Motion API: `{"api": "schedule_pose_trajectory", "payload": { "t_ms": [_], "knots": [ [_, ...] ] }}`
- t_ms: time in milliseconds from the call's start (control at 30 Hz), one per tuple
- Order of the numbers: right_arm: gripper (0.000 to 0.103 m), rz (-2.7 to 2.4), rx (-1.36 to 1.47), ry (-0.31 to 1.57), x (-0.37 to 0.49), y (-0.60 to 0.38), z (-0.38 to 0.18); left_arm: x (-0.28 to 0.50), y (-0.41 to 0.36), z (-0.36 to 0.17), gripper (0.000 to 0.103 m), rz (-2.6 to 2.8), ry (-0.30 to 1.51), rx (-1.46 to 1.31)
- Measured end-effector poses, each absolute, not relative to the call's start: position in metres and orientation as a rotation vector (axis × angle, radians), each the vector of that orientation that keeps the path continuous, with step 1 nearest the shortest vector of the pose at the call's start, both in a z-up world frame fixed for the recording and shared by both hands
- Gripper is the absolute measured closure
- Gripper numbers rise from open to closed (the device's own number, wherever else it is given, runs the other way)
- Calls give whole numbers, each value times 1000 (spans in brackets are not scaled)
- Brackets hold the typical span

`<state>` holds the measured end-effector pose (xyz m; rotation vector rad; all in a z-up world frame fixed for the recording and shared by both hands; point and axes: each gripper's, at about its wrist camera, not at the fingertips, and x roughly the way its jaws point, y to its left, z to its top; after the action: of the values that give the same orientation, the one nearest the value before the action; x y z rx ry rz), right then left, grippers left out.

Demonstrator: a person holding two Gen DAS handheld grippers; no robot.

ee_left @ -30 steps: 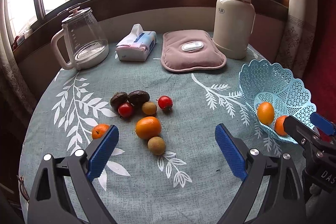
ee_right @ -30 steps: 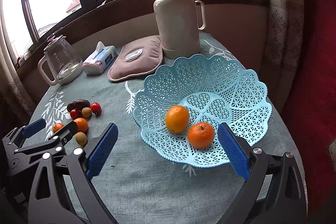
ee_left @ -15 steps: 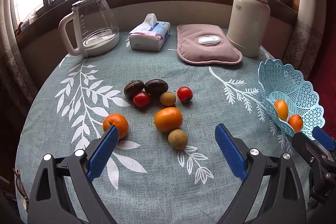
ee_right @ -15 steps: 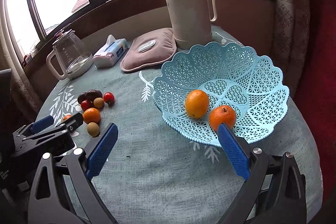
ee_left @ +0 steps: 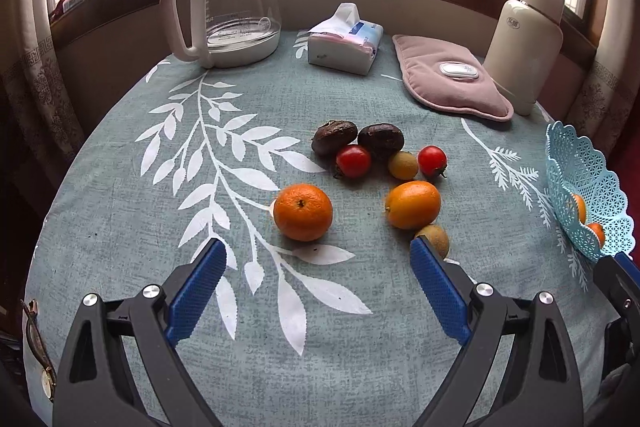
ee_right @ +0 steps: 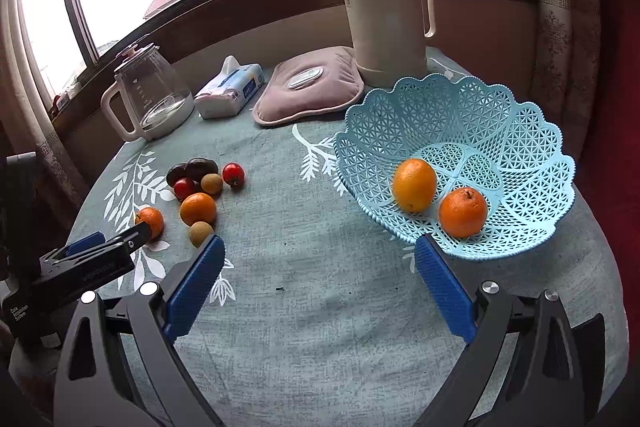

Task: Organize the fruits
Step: 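Withdraw both open grippers from the basket toward the remaining fruit, then grasp a tangerine from the fruit cluster with the left gripper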

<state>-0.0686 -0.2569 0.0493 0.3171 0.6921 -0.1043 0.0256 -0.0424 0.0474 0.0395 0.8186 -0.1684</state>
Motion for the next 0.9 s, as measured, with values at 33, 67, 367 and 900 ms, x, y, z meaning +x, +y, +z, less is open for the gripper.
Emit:
{"api": "schedule_pose_trajectory", "payload": {
  "t_ms": [33,67,367,900],
  "knots": [
    [6,-99,310,697,-67,-253,49,26,-38,46,11,-167,823,35],
    [6,-94,302,702,-66,-249,48,26,-34,44,11,-167,826,30],
    [6,-72,265,745,-56,-224,41,45,-9,31,11,-159,861,-39],
    [6,-49,248,818,-41,-204,28,83,-23,18,48,-270,891,-95]
  ]
}}
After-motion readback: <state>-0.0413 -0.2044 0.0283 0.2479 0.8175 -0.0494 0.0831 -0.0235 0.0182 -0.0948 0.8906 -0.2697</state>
